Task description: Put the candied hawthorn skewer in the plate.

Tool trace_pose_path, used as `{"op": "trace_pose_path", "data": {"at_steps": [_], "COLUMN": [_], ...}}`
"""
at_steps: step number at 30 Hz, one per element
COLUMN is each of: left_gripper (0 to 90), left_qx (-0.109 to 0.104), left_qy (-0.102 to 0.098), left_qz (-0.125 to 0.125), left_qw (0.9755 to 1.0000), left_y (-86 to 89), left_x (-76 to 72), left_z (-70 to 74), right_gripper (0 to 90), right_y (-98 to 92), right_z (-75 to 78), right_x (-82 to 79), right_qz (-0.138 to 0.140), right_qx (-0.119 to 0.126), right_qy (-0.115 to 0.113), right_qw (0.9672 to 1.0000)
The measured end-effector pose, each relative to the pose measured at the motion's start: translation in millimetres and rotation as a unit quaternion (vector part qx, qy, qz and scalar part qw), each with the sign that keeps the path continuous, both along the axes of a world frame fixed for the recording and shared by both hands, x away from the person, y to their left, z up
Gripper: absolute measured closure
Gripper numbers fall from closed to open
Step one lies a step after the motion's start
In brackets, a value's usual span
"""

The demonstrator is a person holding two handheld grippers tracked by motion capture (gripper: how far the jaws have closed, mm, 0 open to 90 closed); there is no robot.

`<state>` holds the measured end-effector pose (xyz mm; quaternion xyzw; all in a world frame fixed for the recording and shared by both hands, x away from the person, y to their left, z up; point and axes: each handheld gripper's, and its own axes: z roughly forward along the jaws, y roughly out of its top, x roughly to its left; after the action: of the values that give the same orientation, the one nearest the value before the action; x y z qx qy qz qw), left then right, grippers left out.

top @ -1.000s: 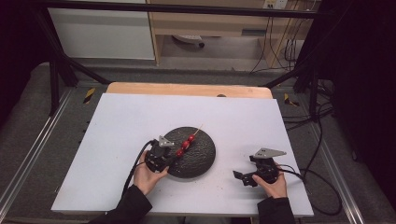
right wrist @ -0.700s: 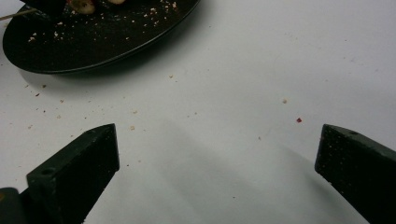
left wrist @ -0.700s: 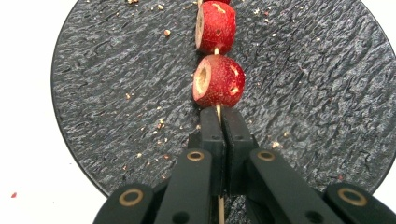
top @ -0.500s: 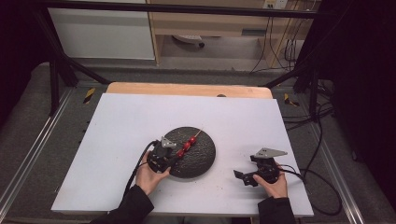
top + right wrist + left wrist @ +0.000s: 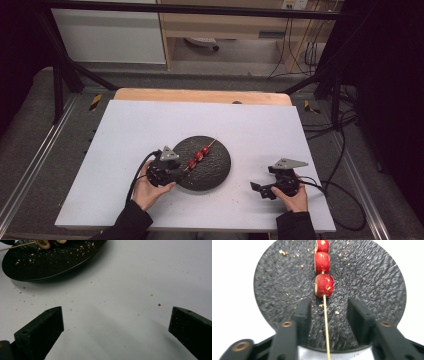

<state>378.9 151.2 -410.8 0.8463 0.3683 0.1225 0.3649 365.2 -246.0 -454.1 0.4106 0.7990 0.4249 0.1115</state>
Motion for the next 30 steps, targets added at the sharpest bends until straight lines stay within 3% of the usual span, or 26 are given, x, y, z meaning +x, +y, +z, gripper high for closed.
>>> {"op": "trace_pose_path", "data": {"at_steps": [5,12,16,25,30], "left_gripper": [31.8,12.9,7.8,6.9,7.2], "left_qx": [-0.006,-0.012,-0.008,-0.020,-0.016], "left_qy": [-0.006,0.001,-0.002,-0.021,-0.025], "left_qz": [-0.007,0.009,0.015,0.036,0.038], "left_qw": [0.9999,0.9999,0.9999,0.9990,0.9988], "left_y": [20.1,52.8,70.3,100.7,112.3], "left_x": [-0.1,-2.0,-6.7,-22.0,-27.4], "left_z": [5.7,0.2,-7.4,-29.5,-37.0], "right_gripper": [0.8,0.8,0.8,0.7,0.7], "right_y": [-0.4,-1.1,-1.1,-1.3,-1.3], "right_z": [0.4,1.2,0.9,0.0,-1.3], "right_x": [-0.1,-0.3,-0.1,-0.5,-1.4], "right_qz": [0.000,0.000,0.000,0.002,0.000], "right_qx": [0.002,0.003,0.001,-0.002,-0.002], "right_qy": [-0.001,0.000,-0.001,0.001,0.008], "right_qw": [1.0000,1.0000,1.0000,1.0000,1.0000]}}
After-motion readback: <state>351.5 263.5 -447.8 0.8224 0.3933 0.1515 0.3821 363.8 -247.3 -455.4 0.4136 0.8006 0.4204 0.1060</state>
